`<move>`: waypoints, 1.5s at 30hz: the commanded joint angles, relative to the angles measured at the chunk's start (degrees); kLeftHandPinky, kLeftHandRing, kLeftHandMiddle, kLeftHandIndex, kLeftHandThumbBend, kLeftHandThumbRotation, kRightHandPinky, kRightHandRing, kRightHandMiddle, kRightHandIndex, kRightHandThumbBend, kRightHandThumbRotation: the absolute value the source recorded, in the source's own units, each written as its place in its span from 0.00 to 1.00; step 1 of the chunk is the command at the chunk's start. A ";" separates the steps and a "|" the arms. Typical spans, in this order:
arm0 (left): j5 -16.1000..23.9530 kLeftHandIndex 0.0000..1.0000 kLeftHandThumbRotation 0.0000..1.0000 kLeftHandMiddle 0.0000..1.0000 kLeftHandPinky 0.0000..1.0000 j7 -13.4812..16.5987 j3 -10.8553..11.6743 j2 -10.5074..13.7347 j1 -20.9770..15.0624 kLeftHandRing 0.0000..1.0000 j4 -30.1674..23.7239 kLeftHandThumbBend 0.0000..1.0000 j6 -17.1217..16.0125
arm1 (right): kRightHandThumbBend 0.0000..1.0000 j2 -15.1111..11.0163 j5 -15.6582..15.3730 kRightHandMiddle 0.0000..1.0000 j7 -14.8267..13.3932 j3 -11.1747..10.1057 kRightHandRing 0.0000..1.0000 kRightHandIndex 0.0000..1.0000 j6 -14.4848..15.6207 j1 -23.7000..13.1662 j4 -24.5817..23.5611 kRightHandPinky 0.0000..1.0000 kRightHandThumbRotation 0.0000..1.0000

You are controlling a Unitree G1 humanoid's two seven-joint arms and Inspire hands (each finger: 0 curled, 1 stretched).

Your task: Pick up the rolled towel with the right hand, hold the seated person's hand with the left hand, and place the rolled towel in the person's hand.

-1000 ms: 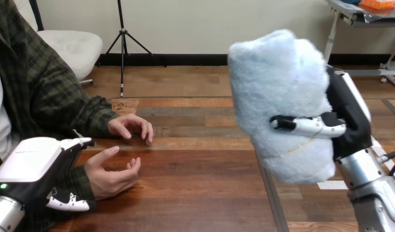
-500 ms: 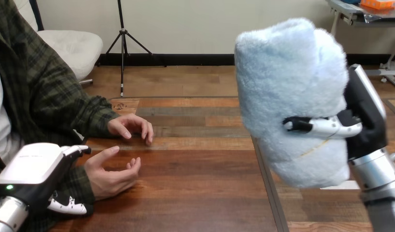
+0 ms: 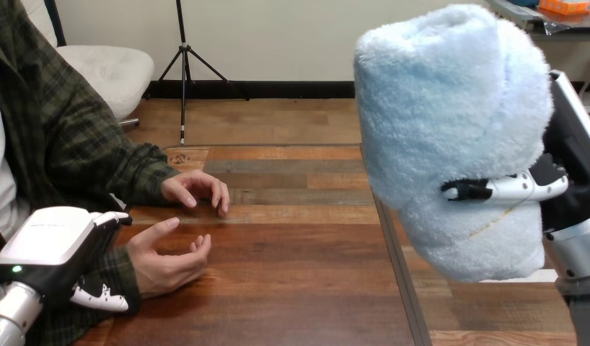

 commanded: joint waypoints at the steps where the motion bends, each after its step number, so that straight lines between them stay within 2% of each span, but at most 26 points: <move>1: 0.32 0.81 0.34 0.81 0.74 1.36 -2.75 1.56 -4.89 0.80 3.62 1.00 0.60 | 0.69 -0.72 1.40 0.27 0.27 -1.39 0.18 0.29 -1.49 -2.19 -2.39 0.11 0.00; 9: 0.79 0.80 0.32 0.79 0.72 1.68 -5.15 1.99 -6.71 0.77 6.31 1.00 1.47 | 0.71 0.20 0.36 0.26 -0.54 -1.39 0.17 0.28 -3.16 -2.35 -3.38 0.11 0.00; 13: 1.07 0.79 0.31 0.78 0.71 1.82 -6.20 2.24 -7.10 0.76 6.40 1.00 2.01 | 0.71 0.31 3.04 0.26 0.02 -1.45 0.17 0.27 -1.86 -2.47 -3.58 0.11 0.00; 18: 1.39 0.77 0.29 0.75 0.67 2.87 -7.50 2.34 -7.67 0.72 7.10 1.00 2.38 | 0.73 0.48 4.17 0.26 -0.26 -1.43 0.17 0.26 -1.38 -2.48 -4.08 0.11 0.00; 28: -0.68 0.71 0.20 0.70 0.63 1.53 -8.19 2.29 -8.02 0.66 7.01 1.00 2.36 | 0.76 1.02 5.35 0.26 0.92 -1.43 0.18 0.26 -2.90 -2.72 -3.80 0.13 0.00; 33: -1.33 0.70 0.17 0.68 0.62 -0.57 -8.24 2.36 -7.92 0.65 6.19 1.00 3.27 | 0.76 1.07 4.05 0.26 0.84 -1.50 0.18 0.26 -4.29 -2.80 -3.64 0.13 0.00; 39: -1.95 0.66 0.13 0.66 0.60 0.29 -8.44 1.82 -8.70 0.63 8.67 1.00 2.53 | 0.78 1.16 1.22 0.25 -0.04 -1.57 0.21 0.26 -7.14 -2.79 -3.29 0.13 0.00; 45: -3.22 0.61 0.07 0.62 0.56 0.63 -8.66 1.41 -9.11 0.59 9.94 1.00 1.93 | 0.78 1.02 1.67 0.25 -0.44 -1.57 0.22 0.26 -7.35 -2.76 -3.47 0.13 0.00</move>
